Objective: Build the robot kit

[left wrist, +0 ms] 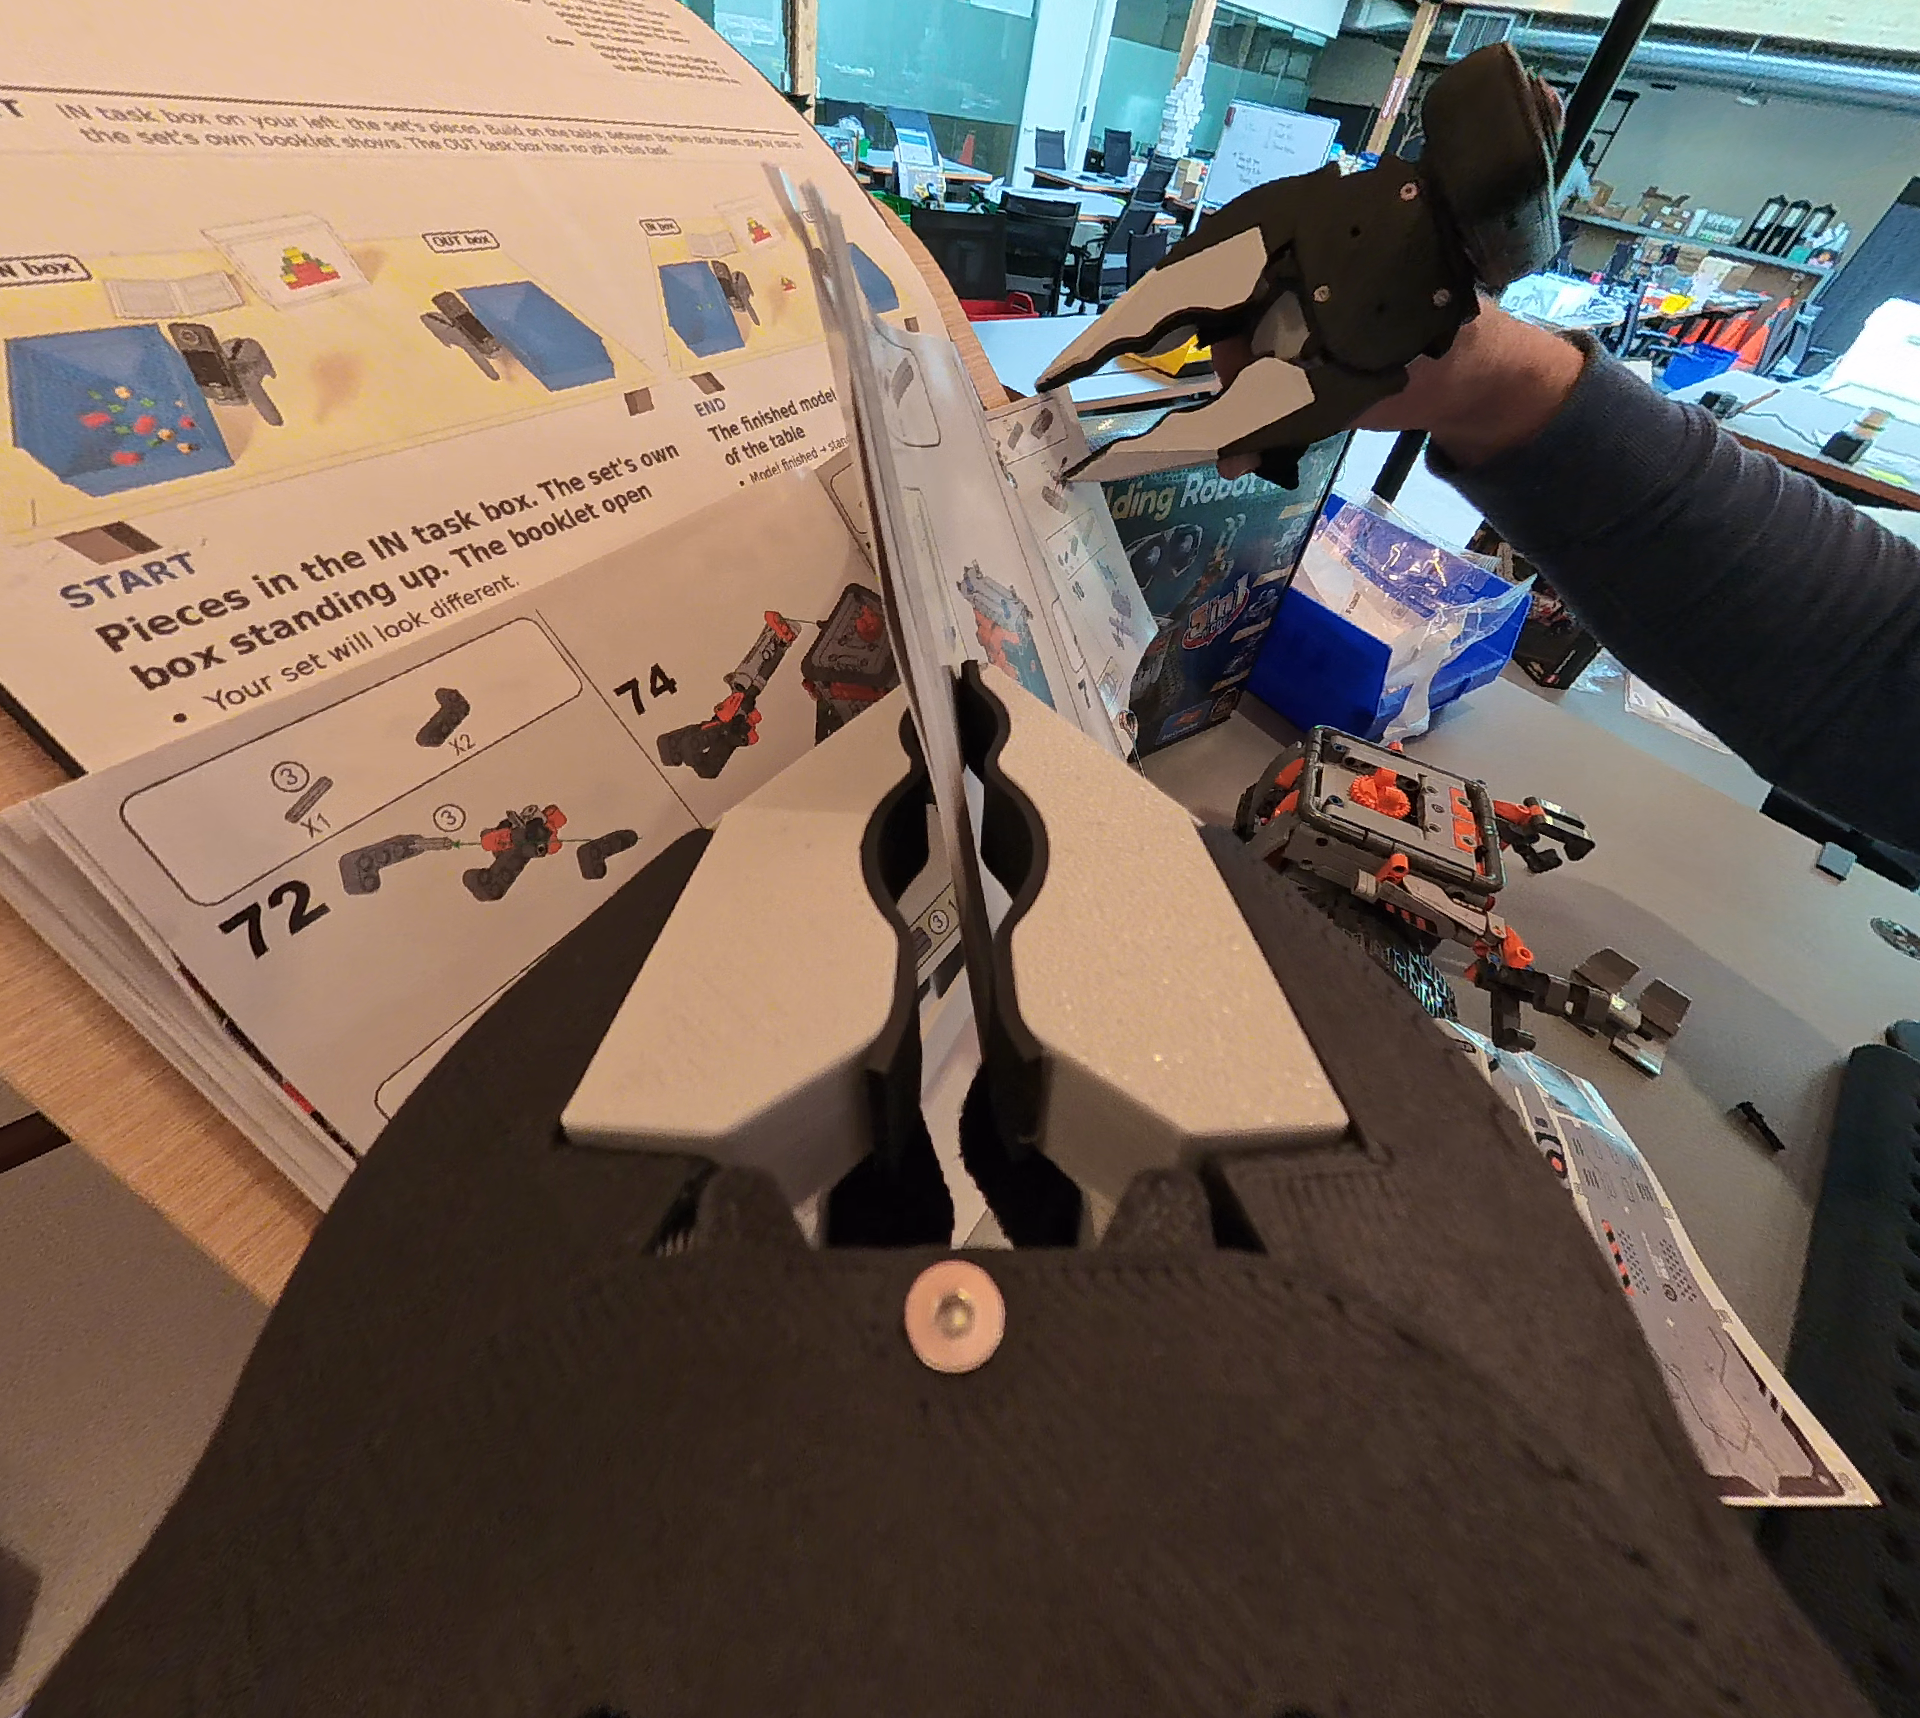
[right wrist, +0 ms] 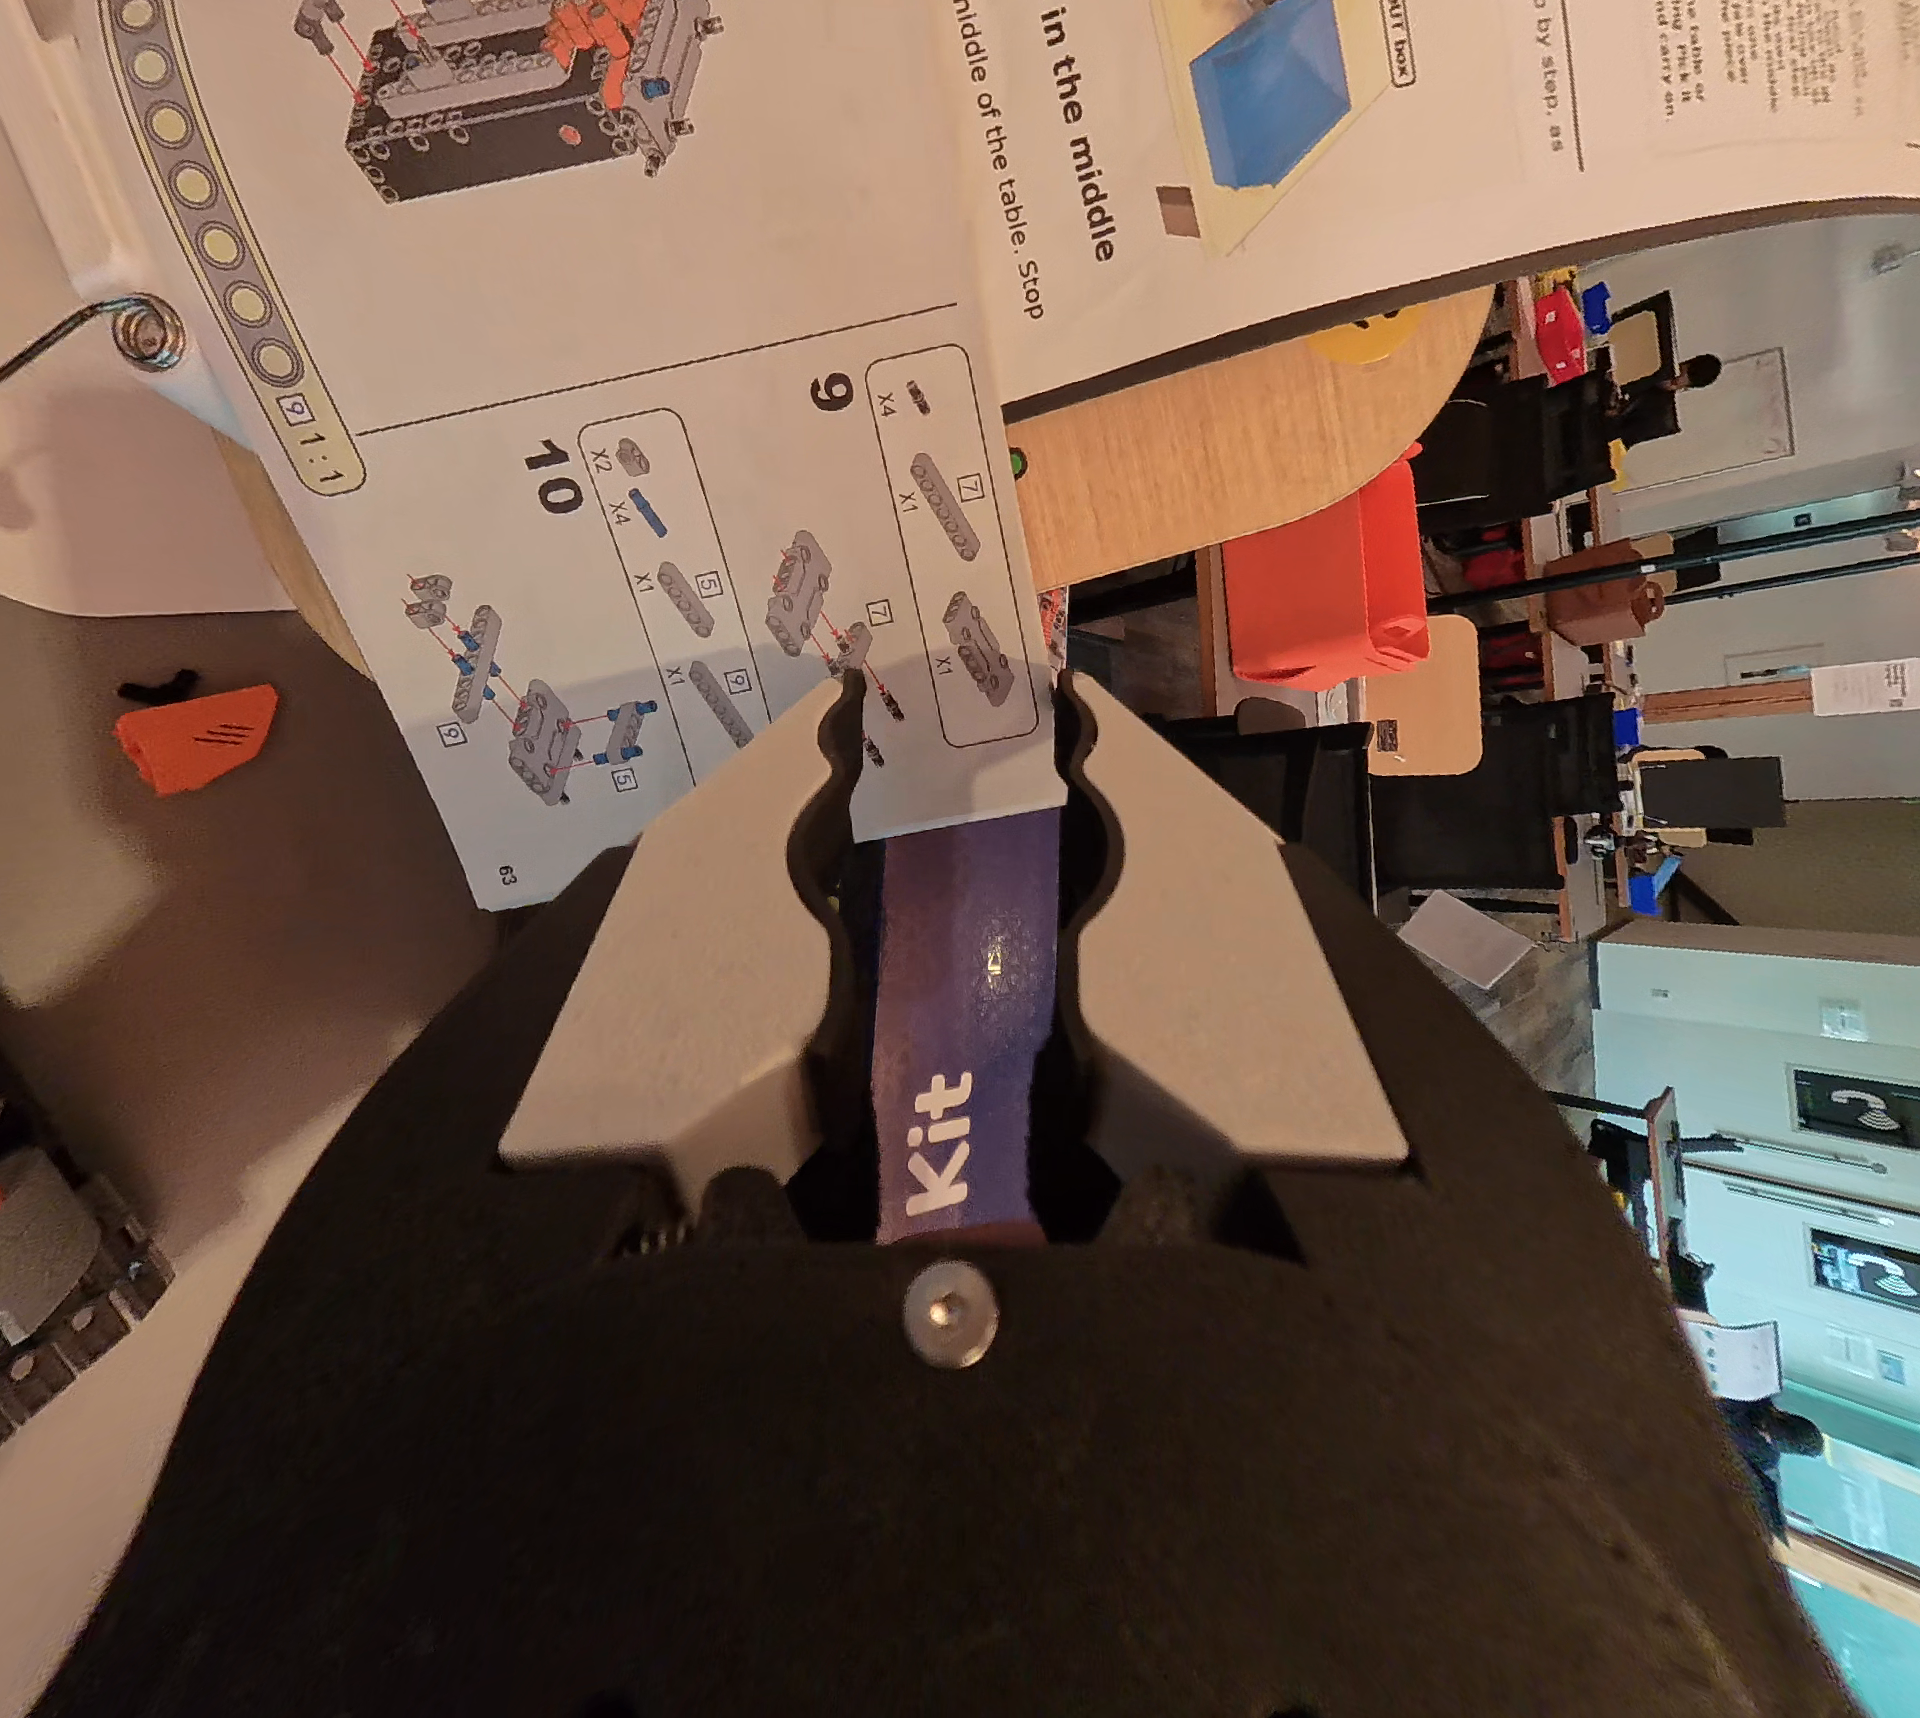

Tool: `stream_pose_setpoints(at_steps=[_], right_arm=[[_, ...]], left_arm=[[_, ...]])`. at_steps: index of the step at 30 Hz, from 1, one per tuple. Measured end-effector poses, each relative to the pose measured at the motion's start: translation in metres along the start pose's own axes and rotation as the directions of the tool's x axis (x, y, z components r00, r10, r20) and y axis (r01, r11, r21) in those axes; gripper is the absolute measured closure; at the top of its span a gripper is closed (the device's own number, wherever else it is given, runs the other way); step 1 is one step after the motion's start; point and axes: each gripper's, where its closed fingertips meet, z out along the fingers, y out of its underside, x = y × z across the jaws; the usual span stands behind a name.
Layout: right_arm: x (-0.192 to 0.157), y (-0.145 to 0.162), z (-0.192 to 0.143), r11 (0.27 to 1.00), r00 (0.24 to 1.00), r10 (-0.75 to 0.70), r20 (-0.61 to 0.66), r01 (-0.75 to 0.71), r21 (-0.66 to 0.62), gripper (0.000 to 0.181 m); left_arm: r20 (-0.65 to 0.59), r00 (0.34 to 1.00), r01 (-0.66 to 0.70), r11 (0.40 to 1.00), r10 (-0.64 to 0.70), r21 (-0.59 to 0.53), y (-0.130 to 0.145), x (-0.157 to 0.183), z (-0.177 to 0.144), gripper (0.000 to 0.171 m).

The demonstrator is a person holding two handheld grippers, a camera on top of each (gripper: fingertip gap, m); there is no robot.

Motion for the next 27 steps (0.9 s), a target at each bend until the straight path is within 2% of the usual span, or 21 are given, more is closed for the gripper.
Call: stream_pose_setpoints(at_steps=[4,10,13,16,20,27], right_arm=[[0.002,0.0,-0.001,1.0,1.0,-0.01,-0.002,0.01,-0.008,0.151],[0.005,0.002,-0.009,0.989,0.986,-0.135,-0.101,0.128,-0.07,0.166],[0.003,0.008,-0.009,0.973,0.969,-0.202,-0.143,0.182,-0.14,0.168],[0.001,0.009,-0.008,0.976,0.971,-0.188,-0.149,0.169,-0.134,0.168],[-0.001,0.008,-0.009,0.979,0.973,-0.176,-0.148,0.158,-0.125,0.177],[0.0,0.003,-0.015,0.997,0.988,-0.074,-0.136,0.068,-0.047,0.181]], left_arm=[[-0.001,1.0,-0.001,1.0,0.001,0.0,0.0,0.001,0.001,0.171],[0.0,1.0,-0.001,1.0,0.001,0.002,0.0,0.001,0.001,0.171],[0.002,1.0,0.0,1.0,0.0,0.004,-0.001,0.001,0.002,0.171],[-0.002,1.0,0.004,1.0,-0.004,0.004,0.0,0.001,0.003,0.171],[-0.004,1.0,-0.004,1.0,0.004,-0.014,0.003,0.002,0.005,0.171],[0.014,1.0,-0.007,1.0,0.007,-0.004,0.002,-0.001,0.005,0.171]])
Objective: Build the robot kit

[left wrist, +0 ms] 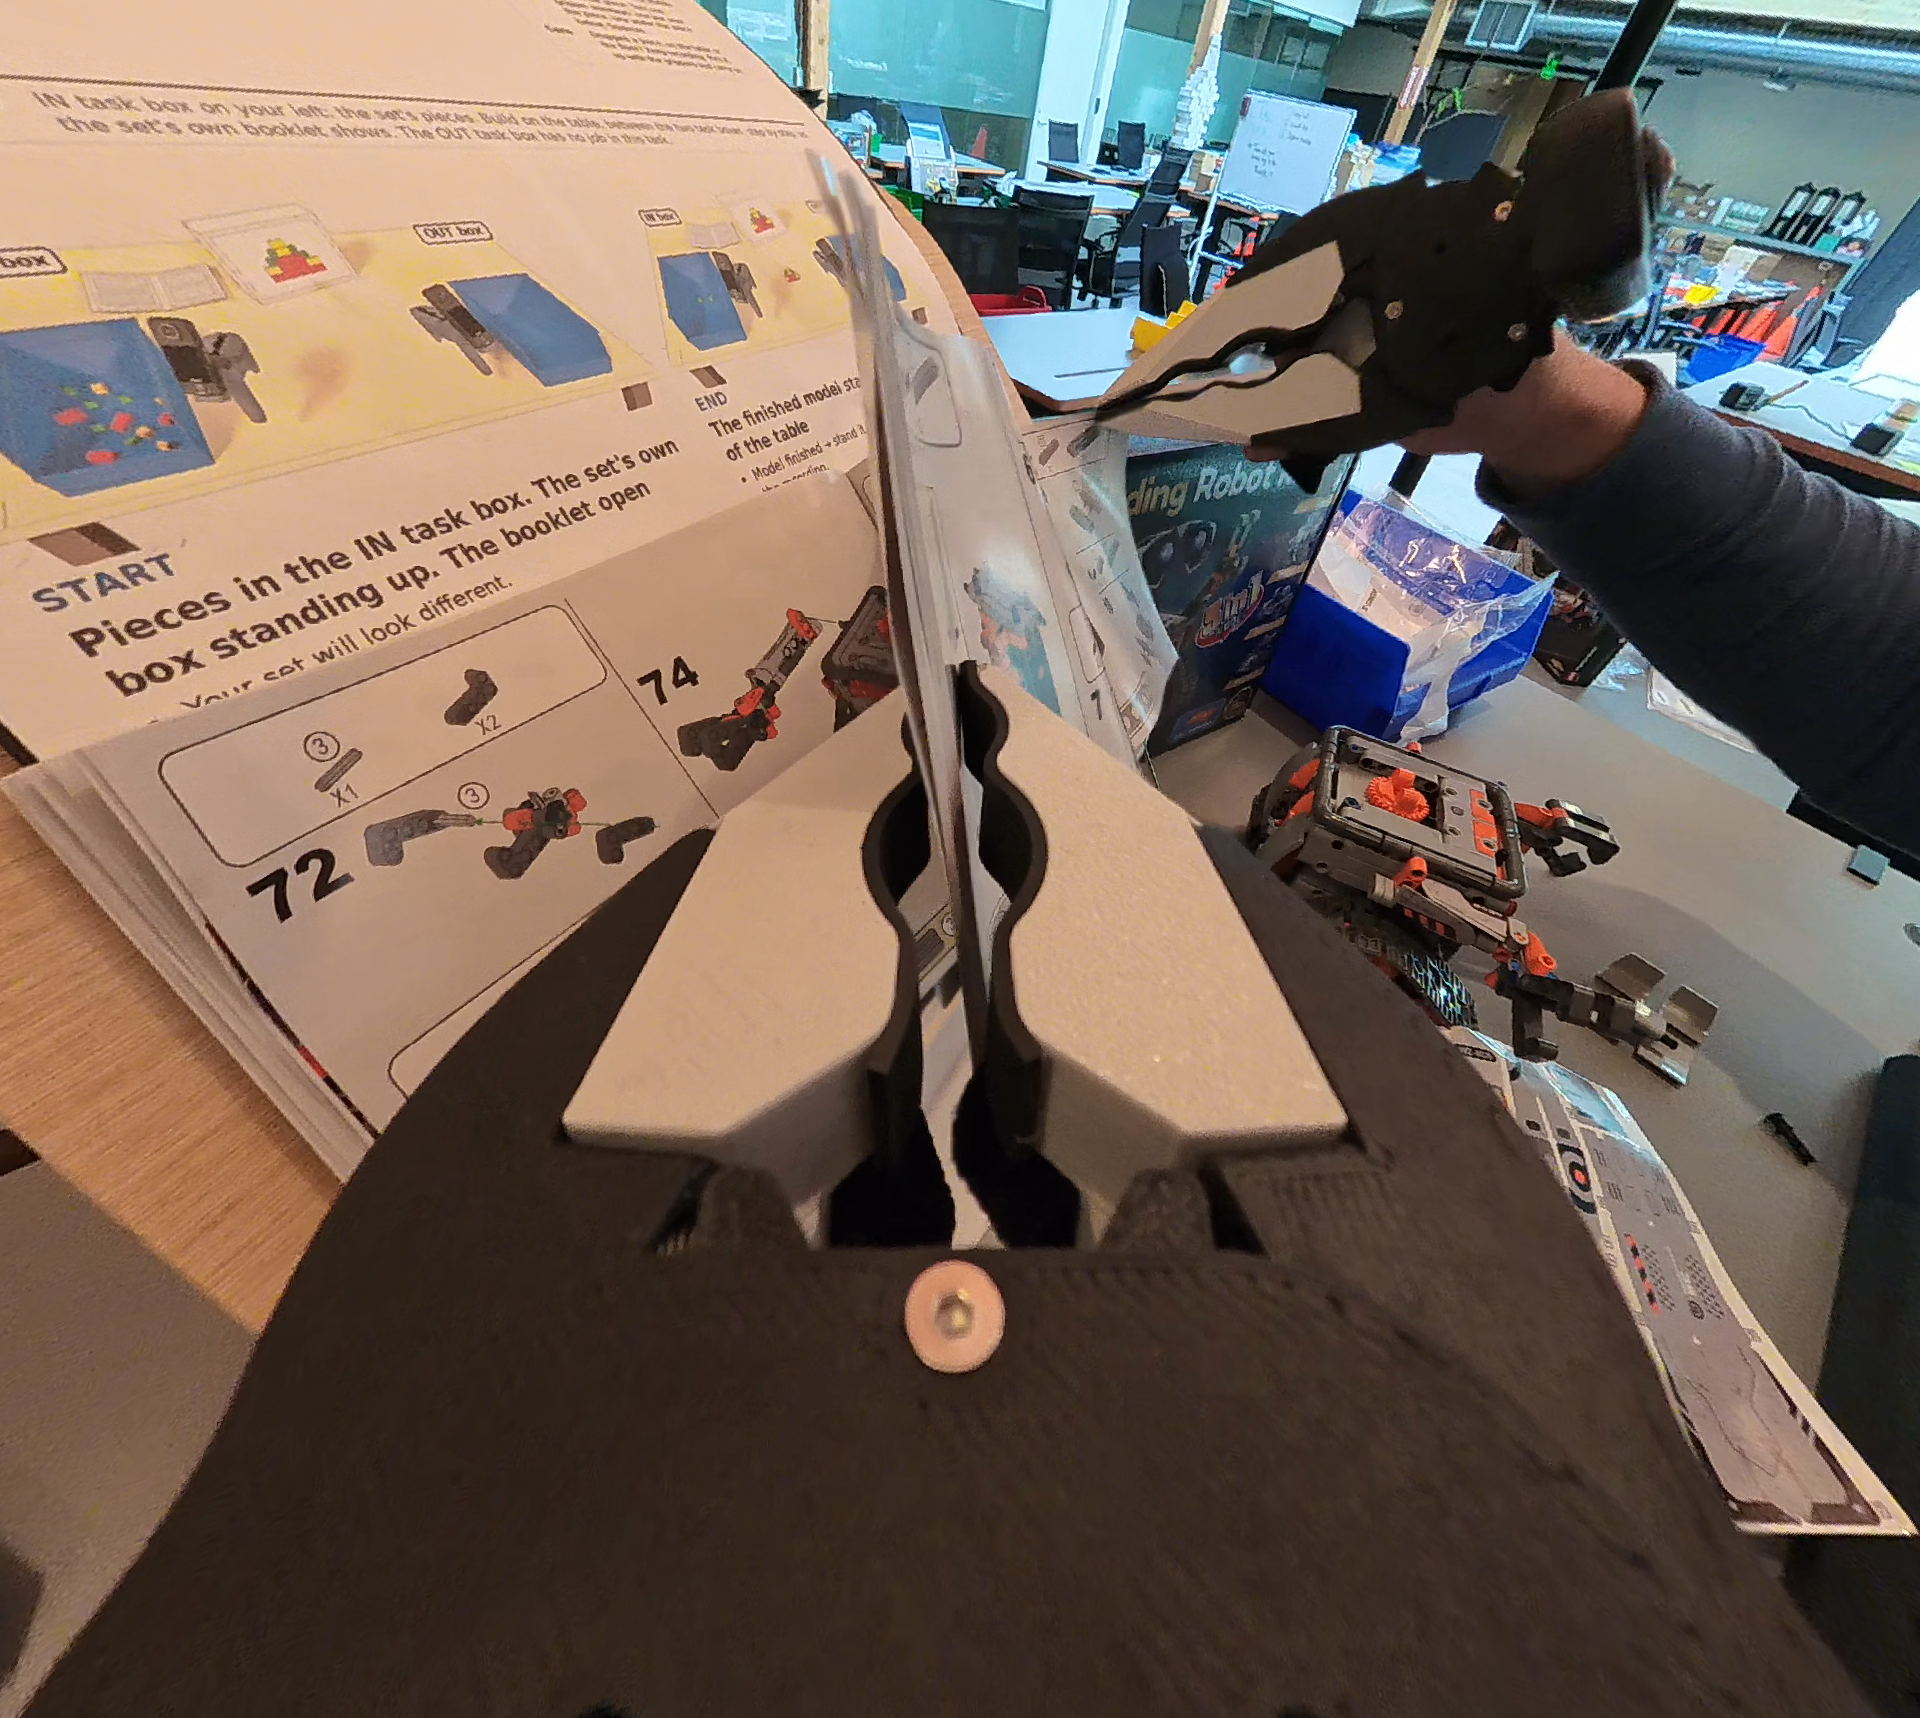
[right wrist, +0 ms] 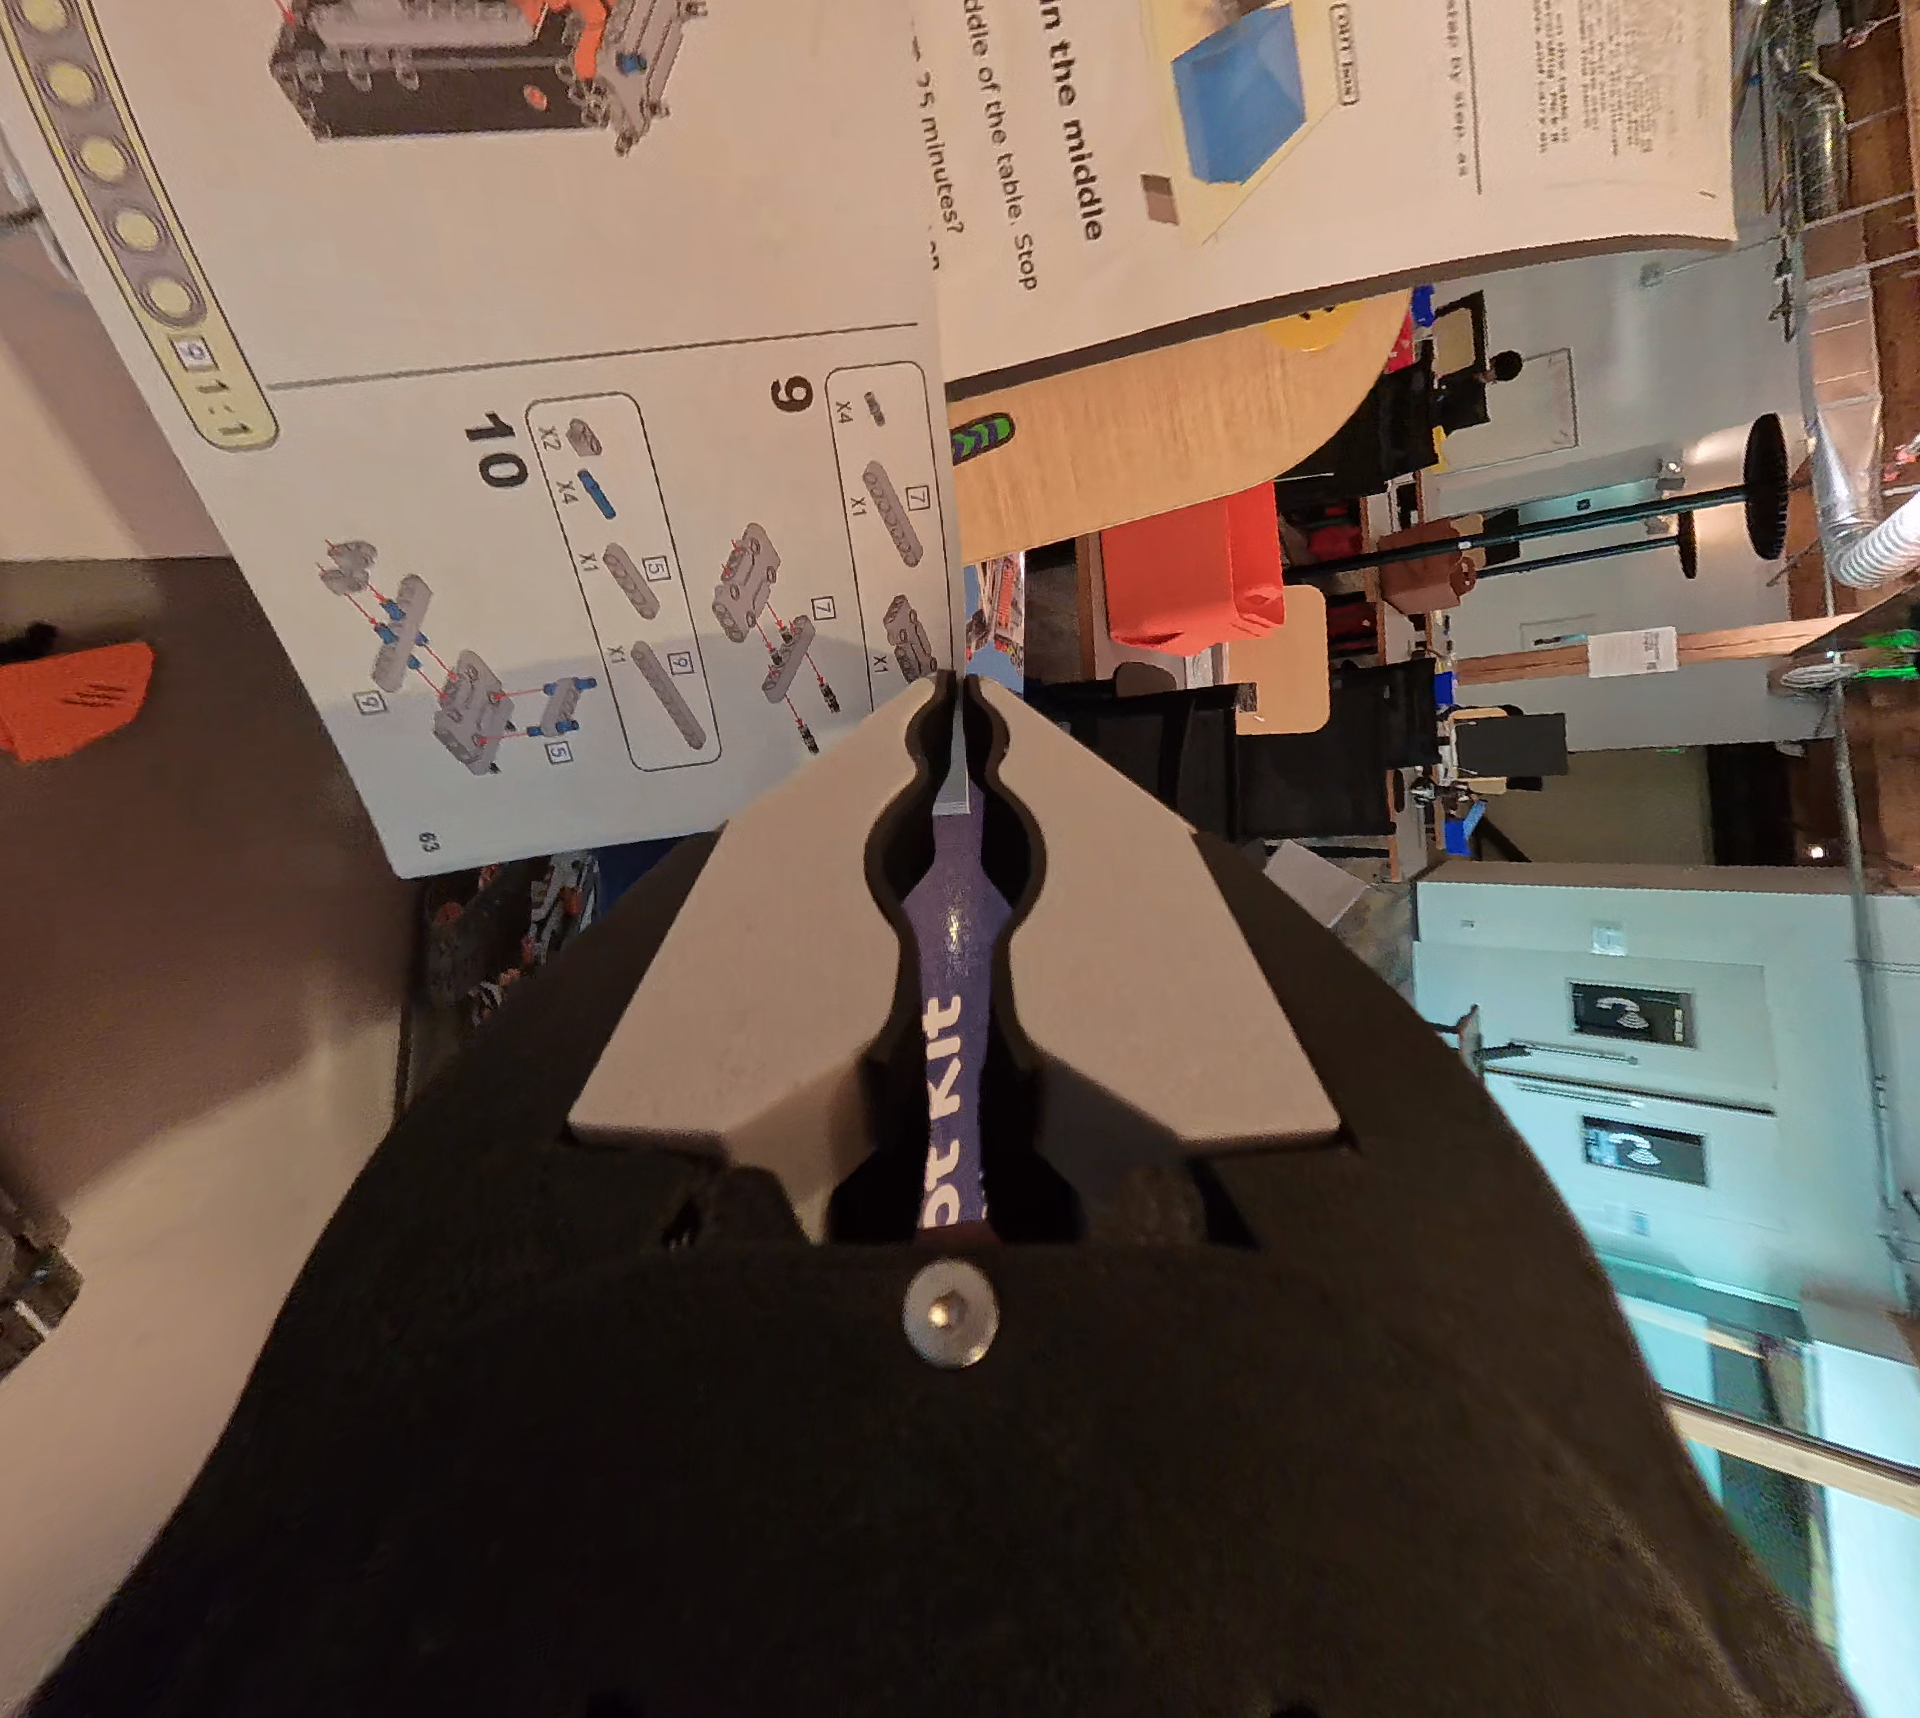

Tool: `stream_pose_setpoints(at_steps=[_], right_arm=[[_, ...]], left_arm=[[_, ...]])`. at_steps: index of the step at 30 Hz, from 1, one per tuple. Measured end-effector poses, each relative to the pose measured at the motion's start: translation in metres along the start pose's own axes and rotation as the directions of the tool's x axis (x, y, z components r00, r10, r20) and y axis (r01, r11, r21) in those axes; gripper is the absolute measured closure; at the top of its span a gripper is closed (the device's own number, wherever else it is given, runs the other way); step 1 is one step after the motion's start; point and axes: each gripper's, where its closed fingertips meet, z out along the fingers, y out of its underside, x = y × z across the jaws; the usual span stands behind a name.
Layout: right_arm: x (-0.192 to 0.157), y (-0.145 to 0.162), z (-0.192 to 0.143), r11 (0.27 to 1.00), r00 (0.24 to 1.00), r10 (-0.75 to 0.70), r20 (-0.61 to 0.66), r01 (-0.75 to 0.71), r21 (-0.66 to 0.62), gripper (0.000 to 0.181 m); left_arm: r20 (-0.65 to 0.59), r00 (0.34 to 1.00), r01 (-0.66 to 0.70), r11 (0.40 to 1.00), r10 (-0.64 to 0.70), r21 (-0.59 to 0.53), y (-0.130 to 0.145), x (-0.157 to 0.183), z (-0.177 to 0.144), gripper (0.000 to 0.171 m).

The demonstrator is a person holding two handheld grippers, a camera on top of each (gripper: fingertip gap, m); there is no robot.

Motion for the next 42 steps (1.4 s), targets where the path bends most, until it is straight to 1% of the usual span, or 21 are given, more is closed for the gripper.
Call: stream_pose_setpoints(at_steps=[6,9,12,14,18,21,24,27,29,31,33,35,36,37,39,40,41,42], right_arm=[[0.014,-0.012,-0.005,0.996,0.997,0.071,-0.027,-0.07,0.05,0.181],[0.018,-0.018,-0.008,0.993,0.994,0.103,-0.021,-0.102,0.061,0.181],[0.011,-0.016,-0.013,0.987,0.983,0.16,0.094,-0.163,0.018,0.181],[0.006,-0.017,-0.02,0.976,0.958,0.213,0.19,-0.219,0.01,0.181],[-0.002,-0.037,-0.048,0.924,0.854,0.315,0.414,-0.375,0.072,0.181],[0.003,-0.063,-0.067,0.858,0.782,0.35,0.516,-0.488,0.159,0.181],[0.005,-0.099,-0.082,0.784,0.724,0.338,0.601,-0.57,0.246,0.181],[0.003,-0.136,-0.088,0.721,0.693,0.31,0.651,-0.618,0.314,0.181],[-0.001,-0.159,-0.083,0.696,0.682,0.301,0.667,-0.635,0.335,0.181],[-0.008,-0.179,-0.077,0.687,0.678,0.281,0.679,-0.636,0.351,0.181],[-0.015,-0.19,-0.069,0.703,0.684,0.27,0.678,-0.621,0.347,0.181],[-0.015,-0.198,-0.064,0.679,0.666,0.28,0.692,-0.647,0.347,0.181],[-0.017,-0.2,-0.061,0.682,0.667,0.283,0.69,-0.645,0.344,0.181],[-0.019,-0.199,-0.058,0.701,0.681,0.283,0.676,-0.627,0.339,0.181],[-0.016,-0.185,-0.049,0.747,0.733,0.311,0.606,-0.582,0.321,0.181],[-0.012,-0.174,-0.046,0.772,0.767,0.329,0.55,-0.555,0.312,0.181],[-0.006,-0.159,-0.042,0.806,0.812,0.348,0.468,-0.514,0.293,0.181],[-0.001,-0.145,-0.04,0.843,0.851,0.351,0.39,-0.469,0.265,0.174]], left_arm=[[0.018,1.0,-0.003,1.0,0.003,0.007,-0.001,-0.003,-0.002,0.171],[0.061,0.998,-0.02,1.0,0.019,0.009,-0.001,-0.009,-0.004,0.171],[0.097,0.995,-0.021,1.0,0.02,0.012,0.002,-0.017,-0.004,0.171],[0.079,0.997,0.002,1.0,-0.004,0.018,0.004,-0.017,-0.002,0.171],[0.094,0.996,0.012,1.0,-0.012,0.007,0.008,-0.022,-0.001,0.171],[0.1,0.995,0.015,1.0,-0.016,0.01,0.008,-0.024,-0.003,0.171],[0.106,0.994,0.019,1.0,-0.02,0.009,0.009,-0.026,-0.003,0.171],[0.097,0.995,0.025,1.0,-0.026,0.007,0.01,-0.025,-0.001,0.171],[0.092,0.995,0.028,1.0,-0.029,0.006,0.01,-0.025,-0.001,0.171],[0.092,0.995,0.031,0.999,-0.031,0.009,0.011,-0.025,-0.002,0.171],[0.085,0.996,0.038,0.999,-0.039,0.011,0.011,-0.026,-0.004,0.171],[0.079,0.996,0.046,0.999,-0.047,0.014,0.011,-0.027,-0.005,0.171],[0.078,0.996,0.048,0.999,-0.049,0.013,0.012,-0.028,-0.005,0.171],[0.079,0.996,0.049,0.999,-0.05,0.013,0.012,-0.028,-0.005,0.171],[0.077,0.996,0.05,0.999,-0.051,0.014,0.012,-0.029,-0.006,0.171],[0.076,0.996,0.052,0.999,-0.053,0.017,0.011,-0.029,-0.007,0.171],[0.074,0.996,0.054,0.998,-0.055,0.018,0.01,-0.029,-0.007,0.171],[0.072,0.996,0.056,0.998,-0.057,0.02,0.01,-0.029,-0.007,0.171]])
